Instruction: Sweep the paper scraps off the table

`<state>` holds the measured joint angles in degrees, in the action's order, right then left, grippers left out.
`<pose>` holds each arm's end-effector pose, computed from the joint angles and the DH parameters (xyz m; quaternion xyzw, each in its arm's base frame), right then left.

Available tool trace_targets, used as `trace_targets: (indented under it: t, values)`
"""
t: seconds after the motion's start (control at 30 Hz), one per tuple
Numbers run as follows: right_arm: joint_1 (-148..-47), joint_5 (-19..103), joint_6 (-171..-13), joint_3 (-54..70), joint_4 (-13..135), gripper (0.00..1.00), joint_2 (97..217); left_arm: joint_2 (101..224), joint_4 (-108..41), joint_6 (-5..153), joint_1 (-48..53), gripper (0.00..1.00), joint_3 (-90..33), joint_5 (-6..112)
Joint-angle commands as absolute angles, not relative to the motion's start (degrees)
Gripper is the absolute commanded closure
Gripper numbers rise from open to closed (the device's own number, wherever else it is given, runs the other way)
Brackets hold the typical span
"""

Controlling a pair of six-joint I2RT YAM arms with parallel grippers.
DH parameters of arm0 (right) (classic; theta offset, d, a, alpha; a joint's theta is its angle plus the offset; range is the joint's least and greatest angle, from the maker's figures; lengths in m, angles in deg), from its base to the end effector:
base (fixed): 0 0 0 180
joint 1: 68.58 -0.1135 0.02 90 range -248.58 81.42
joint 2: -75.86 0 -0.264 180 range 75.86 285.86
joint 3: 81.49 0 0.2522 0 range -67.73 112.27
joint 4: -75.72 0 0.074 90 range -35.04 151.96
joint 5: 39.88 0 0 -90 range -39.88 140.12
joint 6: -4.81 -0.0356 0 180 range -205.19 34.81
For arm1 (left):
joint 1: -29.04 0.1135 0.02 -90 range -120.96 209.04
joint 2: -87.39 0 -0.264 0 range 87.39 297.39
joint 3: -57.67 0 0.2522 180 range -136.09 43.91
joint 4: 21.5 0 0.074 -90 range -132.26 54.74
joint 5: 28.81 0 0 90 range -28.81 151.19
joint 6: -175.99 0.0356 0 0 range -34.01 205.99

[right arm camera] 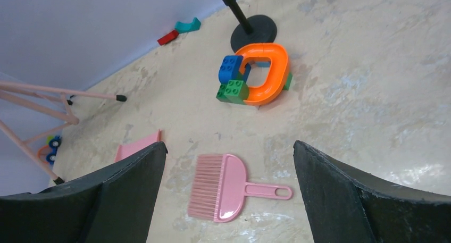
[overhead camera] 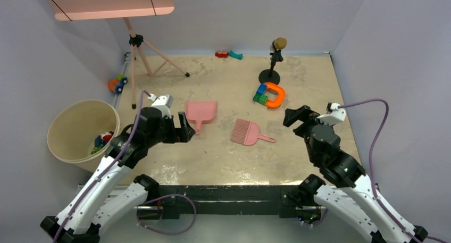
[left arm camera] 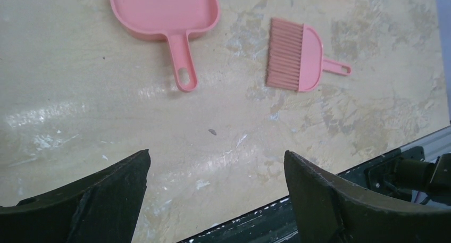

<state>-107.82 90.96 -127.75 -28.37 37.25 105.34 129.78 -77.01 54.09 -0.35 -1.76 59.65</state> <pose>0.1067 0.0571 0.3187 0.2342 0.7362 0.1653 0.6131 0.1319 -0.0754 0.2972 -0.0139 0.9004 -0.2320 0.3678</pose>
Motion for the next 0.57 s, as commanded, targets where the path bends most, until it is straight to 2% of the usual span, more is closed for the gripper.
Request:
trace_targets:
  t: [0.0,0.27,0.53]
  values:
    - [-107.53,89.63,-118.08,-21.15,27.26,0.06,101.99,126.01,-82.88,54.35,-0.57,0.01,-9.21,64.40]
    - [-107.63,84.48,-114.46,-20.82,21.49,0.08,88.94,112.63,-85.00,55.05,-0.49,0.01,-6.69,67.44]
    - [-107.64,83.78,-113.41,-21.57,22.73,0.09,85.50,111.35,-87.54,55.85,-0.48,0.03,-5.89,68.84]
